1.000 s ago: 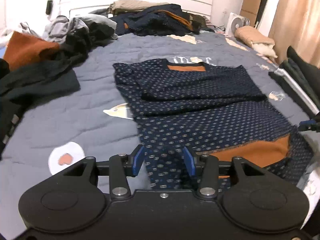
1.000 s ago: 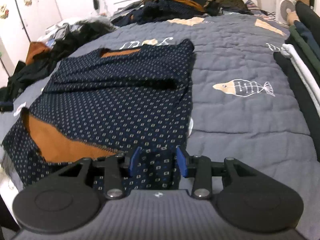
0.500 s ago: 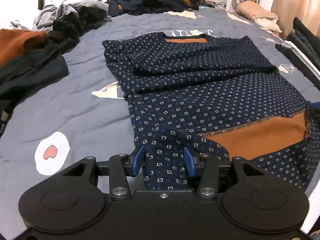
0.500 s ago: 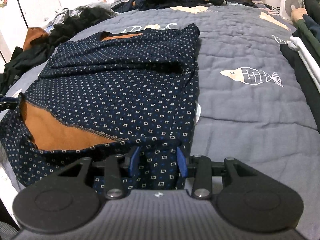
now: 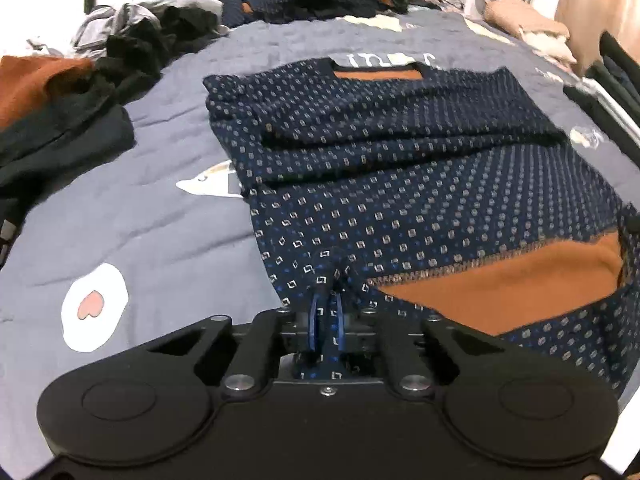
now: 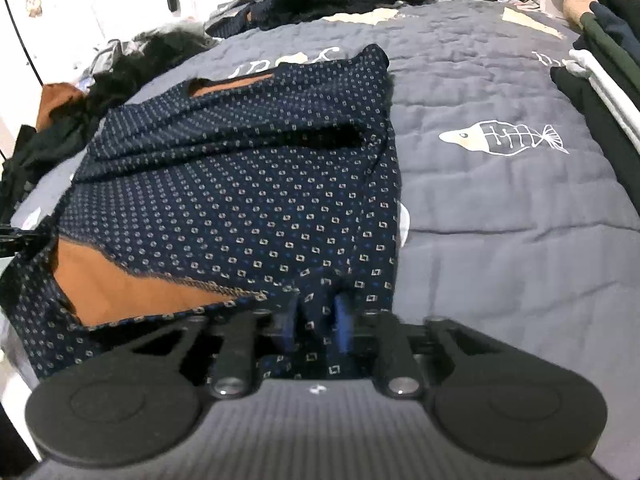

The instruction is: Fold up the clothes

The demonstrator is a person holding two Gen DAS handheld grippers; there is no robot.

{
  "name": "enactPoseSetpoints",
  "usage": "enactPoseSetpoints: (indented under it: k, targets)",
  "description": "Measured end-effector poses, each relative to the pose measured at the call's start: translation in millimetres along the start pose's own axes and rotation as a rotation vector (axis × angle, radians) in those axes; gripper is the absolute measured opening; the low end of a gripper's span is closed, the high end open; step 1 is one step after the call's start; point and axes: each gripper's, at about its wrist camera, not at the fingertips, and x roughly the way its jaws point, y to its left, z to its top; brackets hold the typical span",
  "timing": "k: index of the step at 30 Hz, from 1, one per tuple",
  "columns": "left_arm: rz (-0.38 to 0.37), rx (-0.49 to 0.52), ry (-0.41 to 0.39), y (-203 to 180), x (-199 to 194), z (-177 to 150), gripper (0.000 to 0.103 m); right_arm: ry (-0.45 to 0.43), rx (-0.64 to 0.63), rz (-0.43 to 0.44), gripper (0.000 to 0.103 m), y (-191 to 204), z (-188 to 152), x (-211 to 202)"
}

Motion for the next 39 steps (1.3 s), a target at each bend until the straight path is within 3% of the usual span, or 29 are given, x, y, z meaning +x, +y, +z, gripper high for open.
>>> enactPoseSetpoints:
  k: [10, 14, 25, 27, 30, 33, 34, 36, 37, 39]
  targets:
    - [0.013, -0.119, -0.162, 28, -52, 19, 0.007, -0.213, 0.192, 0.058, 0.011, -23, 20, -42]
    - [0.031, -0.159, -0.212, 36, -61, 26, 0.007, -0.293, 0.257, 0.046, 0.003, -36, 30, -53]
    - [0.062, -0.239, -0.330, 43, -50, 53, 0.006, -0.336, 0.283, -0.002, 0.003, -37, 64, -29]
    - [0.057, -0.254, -0.308, 46, -37, 57, 0.006, -0.343, 0.261, -0.022, 0.003, -35, 70, -26]
    - [0.078, -0.277, -0.212, 45, -8, 54, 0.010, -0.295, 0.232, -0.059, 0.003, -36, 73, -1]
    - [0.102, -0.222, -0.149, 36, 9, 52, 0.010, -0.243, 0.162, -0.127, 0.005, -32, 69, 27]
    - [0.103, -0.212, -0.154, 34, 7, 51, 0.013, -0.232, 0.141, -0.146, 0.007, -30, 68, 33]
    - [0.104, -0.196, -0.167, 32, 2, 51, 0.028, -0.224, 0.129, -0.159, 0.008, -29, 67, 34]
    - [0.107, -0.202, -0.186, 33, -3, 51, 0.041, -0.222, 0.128, -0.160, 0.009, -29, 67, 34]
    - [0.124, -0.218, -0.215, 37, -11, 47, 0.046, -0.230, 0.144, -0.142, 0.011, -29, 66, 28]
